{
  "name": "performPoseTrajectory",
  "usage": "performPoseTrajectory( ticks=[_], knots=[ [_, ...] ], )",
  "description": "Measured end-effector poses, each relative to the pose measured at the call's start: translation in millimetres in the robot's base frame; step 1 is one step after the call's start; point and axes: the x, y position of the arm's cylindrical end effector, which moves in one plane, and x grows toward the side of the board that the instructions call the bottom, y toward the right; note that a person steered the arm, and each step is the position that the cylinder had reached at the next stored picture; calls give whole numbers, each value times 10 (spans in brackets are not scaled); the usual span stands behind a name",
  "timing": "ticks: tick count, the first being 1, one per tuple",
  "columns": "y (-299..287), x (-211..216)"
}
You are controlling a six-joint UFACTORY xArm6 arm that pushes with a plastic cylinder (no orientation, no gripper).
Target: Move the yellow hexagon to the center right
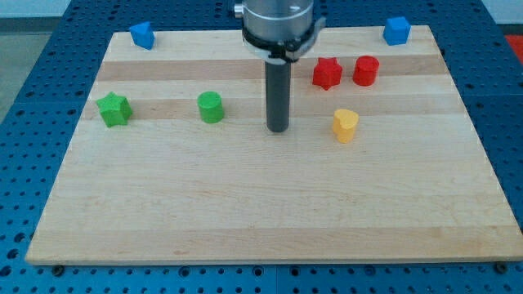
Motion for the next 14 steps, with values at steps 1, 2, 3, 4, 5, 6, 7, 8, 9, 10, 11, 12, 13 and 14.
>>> performPoseTrajectory(
  ticks=[1, 2, 3, 4, 5, 6, 7, 8, 9, 10, 11, 12, 13, 14],
  knots=[
    [293, 215],
    [389, -114],
    [438, -456],
    [410, -456],
    [294, -312],
    [381, 111],
    [661, 286],
    [738, 88],
    [781, -94],
    [872, -167],
    [1118, -167],
    [1306, -167],
    [1385, -167],
    [1539, -166]
  ],
)
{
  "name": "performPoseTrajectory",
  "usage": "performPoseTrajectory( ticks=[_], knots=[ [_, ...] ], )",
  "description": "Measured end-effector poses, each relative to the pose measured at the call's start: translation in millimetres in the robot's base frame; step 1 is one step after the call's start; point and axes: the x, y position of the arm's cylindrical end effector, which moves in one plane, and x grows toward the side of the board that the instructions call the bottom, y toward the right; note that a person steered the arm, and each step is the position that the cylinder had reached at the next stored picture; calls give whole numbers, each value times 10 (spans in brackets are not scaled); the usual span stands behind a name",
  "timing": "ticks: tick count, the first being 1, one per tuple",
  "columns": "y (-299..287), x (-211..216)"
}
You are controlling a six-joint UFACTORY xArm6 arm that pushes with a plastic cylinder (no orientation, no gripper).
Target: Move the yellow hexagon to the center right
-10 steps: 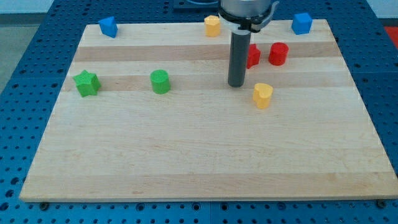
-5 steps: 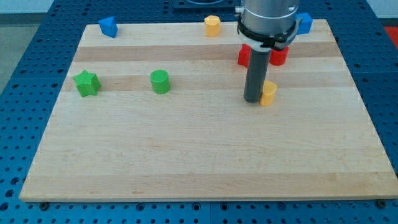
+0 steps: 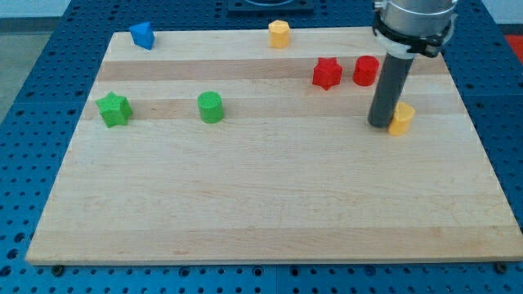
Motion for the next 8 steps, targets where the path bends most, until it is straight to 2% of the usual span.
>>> performPoseTrajectory(
  ticks=[1, 2, 3, 4, 8],
  knots=[
    [15, 69],
    [26, 357],
    [146, 389],
    [148, 194],
    [348, -151]
  ],
)
